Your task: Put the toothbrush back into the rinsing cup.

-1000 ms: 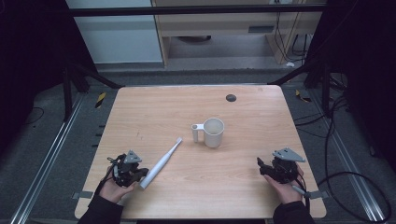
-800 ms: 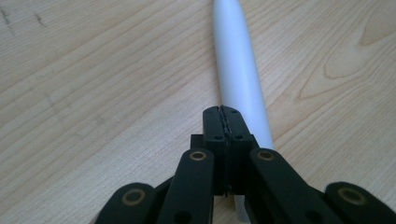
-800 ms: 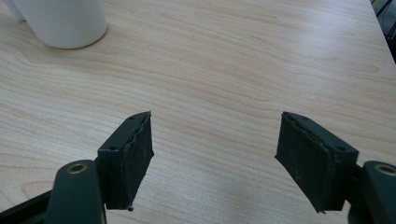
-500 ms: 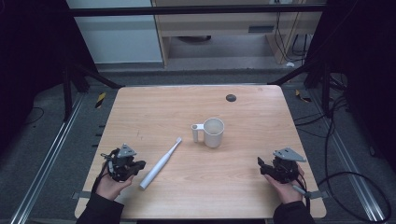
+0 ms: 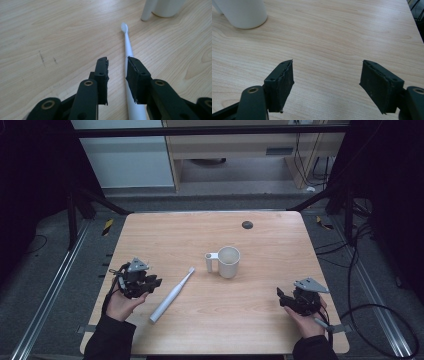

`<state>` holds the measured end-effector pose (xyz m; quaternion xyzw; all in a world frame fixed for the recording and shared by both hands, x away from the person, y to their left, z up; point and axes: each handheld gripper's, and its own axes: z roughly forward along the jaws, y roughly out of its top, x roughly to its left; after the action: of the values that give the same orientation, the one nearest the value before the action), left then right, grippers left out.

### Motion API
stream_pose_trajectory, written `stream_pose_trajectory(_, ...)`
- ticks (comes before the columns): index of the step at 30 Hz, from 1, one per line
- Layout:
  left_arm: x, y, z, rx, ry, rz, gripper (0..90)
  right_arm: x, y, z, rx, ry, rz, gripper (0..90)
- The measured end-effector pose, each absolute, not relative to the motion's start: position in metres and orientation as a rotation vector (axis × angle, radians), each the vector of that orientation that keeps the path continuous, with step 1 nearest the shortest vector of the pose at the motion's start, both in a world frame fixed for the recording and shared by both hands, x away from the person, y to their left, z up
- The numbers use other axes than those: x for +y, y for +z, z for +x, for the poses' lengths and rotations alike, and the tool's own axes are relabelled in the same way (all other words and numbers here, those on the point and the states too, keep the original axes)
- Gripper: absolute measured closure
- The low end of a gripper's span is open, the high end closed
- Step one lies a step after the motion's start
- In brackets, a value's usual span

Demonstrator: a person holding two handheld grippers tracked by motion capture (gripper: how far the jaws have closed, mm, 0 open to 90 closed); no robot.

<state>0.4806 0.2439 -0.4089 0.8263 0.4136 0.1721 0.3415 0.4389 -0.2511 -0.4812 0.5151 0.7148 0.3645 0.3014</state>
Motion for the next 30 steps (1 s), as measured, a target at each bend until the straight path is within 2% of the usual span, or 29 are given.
stream_pose_trajectory(10,0.225,-0.406,0.499,1.076,0.403,2.203,58.6,-0.251,-0.481,0.439,1.9,0.962,1.363,26.0)
stream_pose_trajectory(30,0.198,-0.418,0.521,1.066,0.348,2.348,54.7,-0.251,-0.481,0.441,1.911,0.963,1.362,25.9)
